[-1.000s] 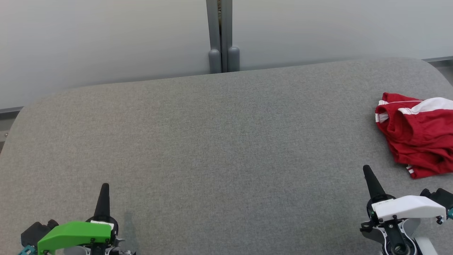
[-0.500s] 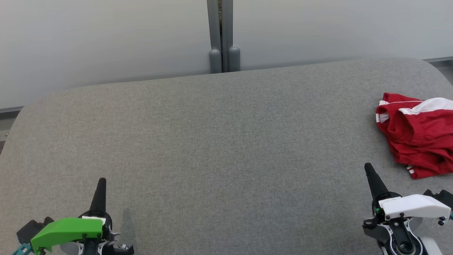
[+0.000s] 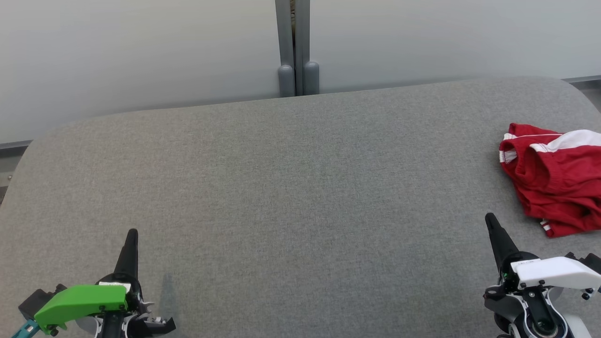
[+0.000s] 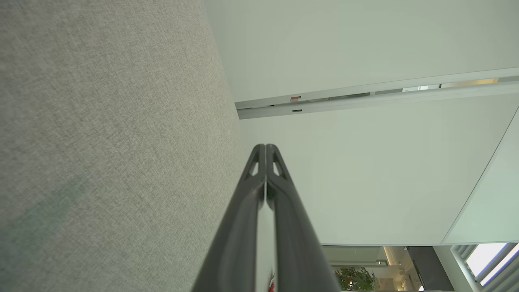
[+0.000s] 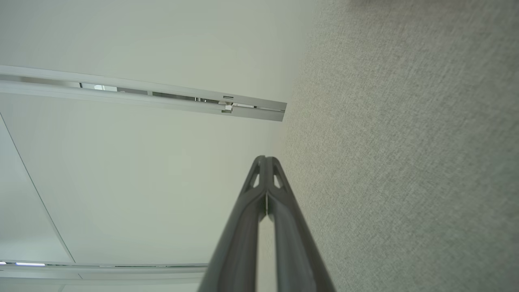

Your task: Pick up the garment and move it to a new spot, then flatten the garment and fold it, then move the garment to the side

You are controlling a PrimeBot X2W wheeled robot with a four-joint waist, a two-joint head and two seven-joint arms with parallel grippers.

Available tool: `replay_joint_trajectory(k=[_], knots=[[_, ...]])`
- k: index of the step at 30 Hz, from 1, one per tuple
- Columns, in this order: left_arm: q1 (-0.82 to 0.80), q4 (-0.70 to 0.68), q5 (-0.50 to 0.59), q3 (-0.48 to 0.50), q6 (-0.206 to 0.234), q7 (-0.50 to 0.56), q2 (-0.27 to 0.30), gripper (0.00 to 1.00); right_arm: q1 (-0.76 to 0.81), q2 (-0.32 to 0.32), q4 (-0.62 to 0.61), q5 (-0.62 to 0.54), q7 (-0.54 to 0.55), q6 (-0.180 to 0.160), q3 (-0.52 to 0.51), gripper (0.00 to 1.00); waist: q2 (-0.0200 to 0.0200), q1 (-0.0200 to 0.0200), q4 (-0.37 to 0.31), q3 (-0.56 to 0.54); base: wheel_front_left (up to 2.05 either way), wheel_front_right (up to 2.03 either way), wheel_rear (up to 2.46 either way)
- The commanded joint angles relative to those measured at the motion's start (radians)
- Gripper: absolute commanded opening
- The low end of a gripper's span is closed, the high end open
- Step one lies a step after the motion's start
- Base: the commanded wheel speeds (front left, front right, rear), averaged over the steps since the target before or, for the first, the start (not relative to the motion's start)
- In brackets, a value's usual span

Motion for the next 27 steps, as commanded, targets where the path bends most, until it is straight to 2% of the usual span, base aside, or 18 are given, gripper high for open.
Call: replay_joint_trajectory(k=[1, 21, 27], knots=[[-0.024, -0.004, -0.018, 0.007, -0.006, 0.005, 0.006, 0.00, 0.000, -0.006, -0.009, 0.023, 0.007, 0.000, -0.005, 0.00, 0.0000, 0.0000, 0.000, 0.000, 0.00, 0.00, 0.00], [-0.042, -0.002, -0.129, 0.033, -0.017, 0.044, 0.005, 0.00, 0.003, -0.007, -0.024, 0.157, 0.042, -0.001, -0.019, 0.00, 0.0000, 0.0000, 0.003, 0.000, 0.00, 0.00, 0.00], [-0.040, -0.002, -0.128, 0.033, -0.016, 0.044, 0.004, 0.00, 0.003, -0.007, -0.023, 0.157, 0.043, -0.001, -0.019, 0.00, 0.0000, 0.0000, 0.003, 0.000, 0.00, 0.00, 0.00]])
